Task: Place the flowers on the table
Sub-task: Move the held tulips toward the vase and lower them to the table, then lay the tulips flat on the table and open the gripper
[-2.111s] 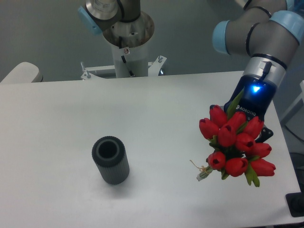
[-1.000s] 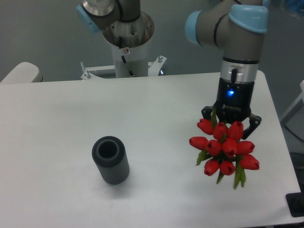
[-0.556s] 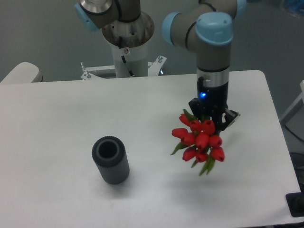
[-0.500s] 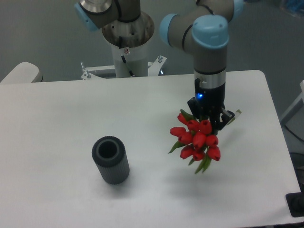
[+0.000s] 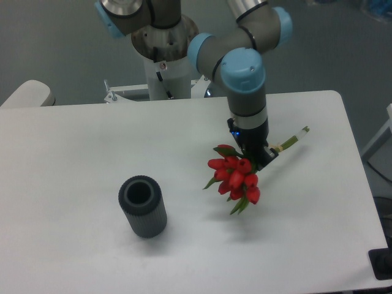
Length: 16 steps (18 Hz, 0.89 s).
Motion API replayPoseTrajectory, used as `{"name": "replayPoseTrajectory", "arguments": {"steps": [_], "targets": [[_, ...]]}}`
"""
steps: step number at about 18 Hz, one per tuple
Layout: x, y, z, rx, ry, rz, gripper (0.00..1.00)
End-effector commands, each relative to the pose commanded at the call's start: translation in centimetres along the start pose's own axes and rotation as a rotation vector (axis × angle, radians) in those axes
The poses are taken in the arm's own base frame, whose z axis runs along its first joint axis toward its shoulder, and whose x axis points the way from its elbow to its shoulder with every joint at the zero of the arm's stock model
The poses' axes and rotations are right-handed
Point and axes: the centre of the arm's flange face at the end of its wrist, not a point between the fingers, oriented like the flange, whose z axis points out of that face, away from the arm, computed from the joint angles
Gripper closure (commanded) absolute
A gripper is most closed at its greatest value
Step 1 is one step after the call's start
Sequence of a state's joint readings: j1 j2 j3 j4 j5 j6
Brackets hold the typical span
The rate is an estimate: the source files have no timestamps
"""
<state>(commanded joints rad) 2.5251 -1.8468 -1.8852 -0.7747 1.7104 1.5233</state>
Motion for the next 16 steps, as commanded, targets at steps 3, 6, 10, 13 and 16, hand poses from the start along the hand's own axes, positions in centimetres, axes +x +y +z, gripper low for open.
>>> {"name": "replayPoseTrajectory", "arguments": {"steps": [3,6,10,13,16], "targets": [[0.4,-0.9,1.6,-0.001,0.030,0.018,0.65],[0.8,-1.2,3.3,-0.003,0.060,0.047,0.65],[0.8,-1.4,4.0,-0.004,0.072,0.058,0.65],[0.7,-1.3,4.9,-0.029,0.083,0.067,0.65],[0.6,-1.4,5.6,-0.055,0.091,0.077,0.64]]}}
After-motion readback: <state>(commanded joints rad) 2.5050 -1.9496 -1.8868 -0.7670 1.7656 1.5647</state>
